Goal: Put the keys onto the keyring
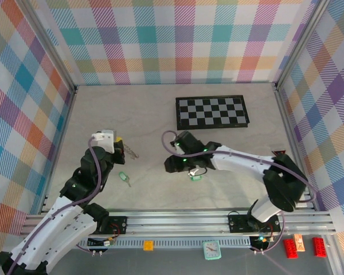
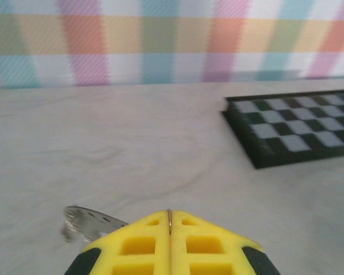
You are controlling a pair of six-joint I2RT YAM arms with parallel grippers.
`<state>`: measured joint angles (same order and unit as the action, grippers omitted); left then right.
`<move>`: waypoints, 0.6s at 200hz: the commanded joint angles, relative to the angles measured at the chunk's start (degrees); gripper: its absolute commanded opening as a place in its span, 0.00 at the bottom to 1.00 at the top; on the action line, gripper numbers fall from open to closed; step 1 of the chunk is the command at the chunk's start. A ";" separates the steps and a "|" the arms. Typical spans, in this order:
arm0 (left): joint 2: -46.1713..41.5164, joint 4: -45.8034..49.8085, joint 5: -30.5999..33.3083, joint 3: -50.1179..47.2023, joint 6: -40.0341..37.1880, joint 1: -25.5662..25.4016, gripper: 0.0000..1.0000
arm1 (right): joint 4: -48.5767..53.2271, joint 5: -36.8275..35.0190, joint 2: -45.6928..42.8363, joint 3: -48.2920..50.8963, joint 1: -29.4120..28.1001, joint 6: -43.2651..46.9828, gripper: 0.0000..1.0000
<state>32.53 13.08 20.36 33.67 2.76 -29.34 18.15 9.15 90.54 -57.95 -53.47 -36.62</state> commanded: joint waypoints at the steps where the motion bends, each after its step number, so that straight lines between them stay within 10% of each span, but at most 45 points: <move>1: -1.63 1.98 10.33 2.01 -1.37 1.24 0.00 | -4.95 0.64 4.49 -2.88 -4.22 -14.79 0.49; 120: -9.96 1.34 20.49 0.87 -5.83 1.39 0.00 | -17.18 2.29 28.41 -21.19 -10.90 -34.47 0.37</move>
<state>24.88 15.14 37.10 33.78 -1.02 -28.36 3.40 11.09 116.27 -75.42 -63.72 -67.22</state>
